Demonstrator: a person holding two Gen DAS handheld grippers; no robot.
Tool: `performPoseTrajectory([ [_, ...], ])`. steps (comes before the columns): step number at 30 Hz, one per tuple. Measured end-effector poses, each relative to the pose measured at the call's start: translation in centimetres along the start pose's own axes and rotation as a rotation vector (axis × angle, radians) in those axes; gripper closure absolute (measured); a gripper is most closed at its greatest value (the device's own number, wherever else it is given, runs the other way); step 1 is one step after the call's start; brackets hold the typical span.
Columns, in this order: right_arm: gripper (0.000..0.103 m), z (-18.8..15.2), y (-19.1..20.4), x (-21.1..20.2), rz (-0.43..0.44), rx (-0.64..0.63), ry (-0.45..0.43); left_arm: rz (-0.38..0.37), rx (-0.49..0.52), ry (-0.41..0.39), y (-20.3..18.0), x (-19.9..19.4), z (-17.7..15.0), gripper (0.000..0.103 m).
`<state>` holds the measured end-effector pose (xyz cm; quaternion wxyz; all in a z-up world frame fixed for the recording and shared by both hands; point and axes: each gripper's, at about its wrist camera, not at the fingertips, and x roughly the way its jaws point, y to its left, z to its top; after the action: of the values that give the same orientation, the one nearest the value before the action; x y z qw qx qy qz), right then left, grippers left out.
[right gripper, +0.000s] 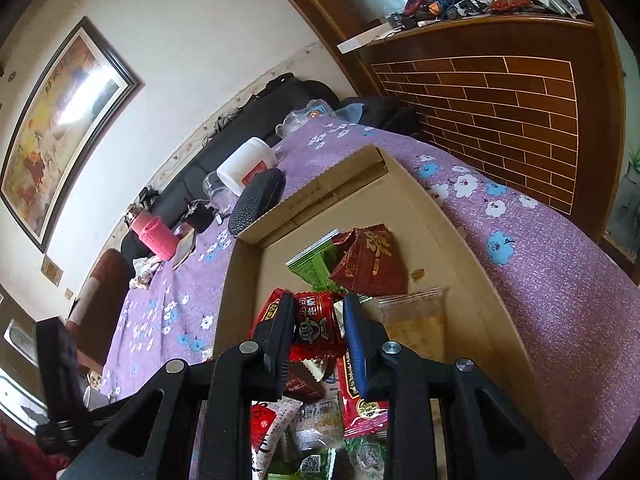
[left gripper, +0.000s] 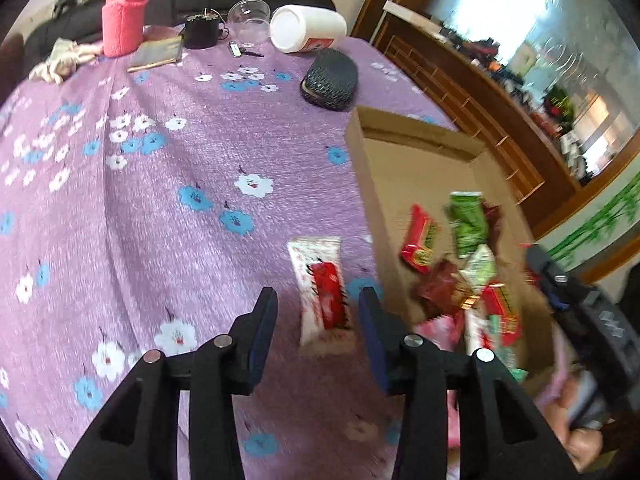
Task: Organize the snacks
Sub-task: 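Carry the red candy and red-white packet over the cardboard tray, then lower the red candy and packet into the tray with both tools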
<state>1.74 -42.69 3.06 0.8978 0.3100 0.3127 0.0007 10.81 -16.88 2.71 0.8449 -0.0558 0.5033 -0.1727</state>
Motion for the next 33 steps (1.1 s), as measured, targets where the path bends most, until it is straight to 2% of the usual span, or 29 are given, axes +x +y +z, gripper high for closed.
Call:
performPoseTrajectory([
  [6, 0.077, 0.0, 0.1, -0.1, 0.006, -0.008, 0.000, 0.087, 0.092, -0.003, -1.2, 2.0, -0.1, 0.063],
  [9, 0.077, 0.0, 0.1, 0.0, 0.002, -0.011, 0.002, 0.133, 0.146, -0.042, -1.7, 2.3, -0.4, 0.063],
  [10, 0.077, 0.0, 0.1, 0.0, 0.000, -0.012, 0.003, 0.151, 0.166, -0.057, -1.9, 2.3, -0.7, 0.065],
  [11, 0.077, 0.0, 0.1, 0.1, -0.003, -0.013, 0.004, 0.157, 0.169, -0.070, -1.9, 2.2, -0.9, 0.074],
  [13, 0.077, -0.1, 0.3, 0.2, -0.009, -0.015, 0.005, 0.178, 0.180, -0.086, -1.7, 2.2, -1.1, 0.078],
  [17, 0.077, -0.1, 0.3, 0.2, -0.020, -0.018, 0.005, 0.141, 0.124, -0.094, -0.4, 1.6, -0.9, 0.080],
  [19, 0.077, -0.1, 0.3, 0.3, -0.023, -0.018, 0.005, 0.153, 0.111, -0.111, 0.0, 1.3, -0.9, 0.080],
  [24, 0.077, -0.2, 0.3, 0.3, -0.027, -0.019, 0.005, 0.147, 0.087, -0.200, -0.1, -1.1, -0.7, 0.080],
  [27, 0.077, -0.2, 0.2, 0.3, -0.030, -0.018, 0.005, 0.106, 0.093, -0.253, -0.9, -2.6, -0.8, 0.080],
  [29, 0.077, -0.2, 0.2, 0.3, -0.030, -0.017, 0.007, 0.049, 0.113, -0.276, -1.9, -3.7, -1.1, 0.080],
  [33, 0.077, -0.3, 0.2, 0.5, -0.034, -0.015, 0.011, -0.055, 0.185, -0.274, -4.5, -4.5, -2.0, 0.079],
])
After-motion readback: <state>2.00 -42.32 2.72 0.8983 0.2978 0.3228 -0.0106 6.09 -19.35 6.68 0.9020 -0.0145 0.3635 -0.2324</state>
